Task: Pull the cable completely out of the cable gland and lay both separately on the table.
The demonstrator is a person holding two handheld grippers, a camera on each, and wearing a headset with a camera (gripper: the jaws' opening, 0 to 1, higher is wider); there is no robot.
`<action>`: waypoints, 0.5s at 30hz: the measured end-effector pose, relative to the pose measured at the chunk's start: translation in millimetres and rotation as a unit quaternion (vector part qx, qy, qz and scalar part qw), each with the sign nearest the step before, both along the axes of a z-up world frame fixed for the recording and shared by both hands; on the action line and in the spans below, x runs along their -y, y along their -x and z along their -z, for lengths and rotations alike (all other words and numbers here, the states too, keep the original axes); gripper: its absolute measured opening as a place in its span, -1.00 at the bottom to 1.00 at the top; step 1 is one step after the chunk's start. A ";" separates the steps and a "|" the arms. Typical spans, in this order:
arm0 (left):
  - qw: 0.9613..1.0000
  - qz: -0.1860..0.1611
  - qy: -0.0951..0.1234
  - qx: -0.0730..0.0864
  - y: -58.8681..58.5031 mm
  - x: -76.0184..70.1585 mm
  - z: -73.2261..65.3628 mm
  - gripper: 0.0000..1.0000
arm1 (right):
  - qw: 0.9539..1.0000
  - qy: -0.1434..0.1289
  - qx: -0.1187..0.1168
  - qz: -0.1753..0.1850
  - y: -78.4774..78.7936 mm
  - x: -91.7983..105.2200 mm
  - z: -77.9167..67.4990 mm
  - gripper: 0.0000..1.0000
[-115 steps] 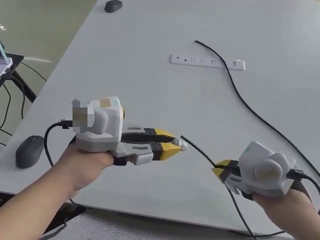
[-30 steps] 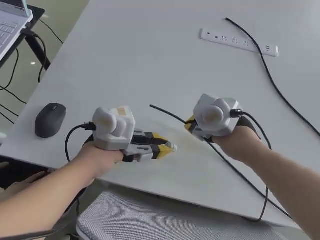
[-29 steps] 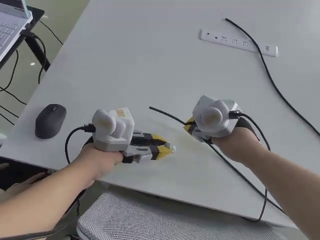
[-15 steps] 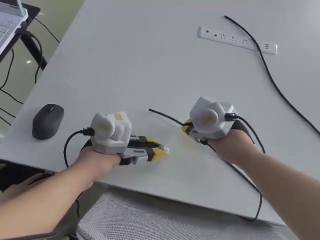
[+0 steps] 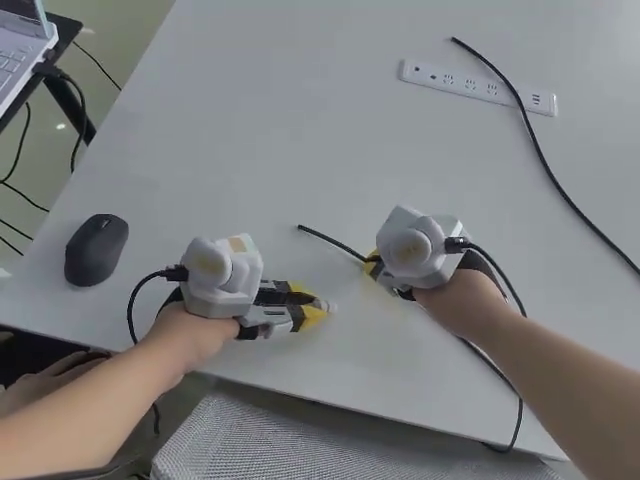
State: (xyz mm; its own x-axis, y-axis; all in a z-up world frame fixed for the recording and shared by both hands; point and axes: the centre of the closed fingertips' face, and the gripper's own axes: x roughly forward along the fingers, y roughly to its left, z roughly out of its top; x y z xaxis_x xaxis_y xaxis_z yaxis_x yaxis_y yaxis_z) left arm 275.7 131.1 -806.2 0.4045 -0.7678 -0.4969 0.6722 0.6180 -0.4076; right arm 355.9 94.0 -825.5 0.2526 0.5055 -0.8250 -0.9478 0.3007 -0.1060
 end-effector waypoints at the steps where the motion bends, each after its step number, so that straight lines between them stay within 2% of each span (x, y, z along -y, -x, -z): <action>1: 1.000 0.000 -0.004 0.000 -0.4 -1.9 1.3 -0.69 | 1.000 -0.002 -0.001 0.002 -0.5 0.2 -0.1 -1.00; 5: 1.000 0.005 -0.016 0.006 -1.0 -3.6 3.2 -0.69 | 1.000 0.002 0.002 -0.002 -1.6 0.8 0.6 -1.00; 8: 0.999 0.019 -0.037 0.010 2.3 -2.3 7.3 -0.68 | 1.000 0.005 0.002 -0.005 -0.8 0.8 0.1 -1.00; 15: 0.999 0.019 -0.041 0.012 3.0 -2.4 7.5 -0.68 | 1.000 0.004 0.001 -0.005 -0.8 1.0 0.3 -1.00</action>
State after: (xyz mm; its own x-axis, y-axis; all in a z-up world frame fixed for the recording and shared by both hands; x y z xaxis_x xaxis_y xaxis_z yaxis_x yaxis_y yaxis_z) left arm 272.8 133.5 -813.7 0.3888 -0.7400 -0.5489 0.7050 0.6225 -0.3397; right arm 356.6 93.0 -825.8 0.2486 0.5012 -0.8289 -0.9508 0.2895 -0.1101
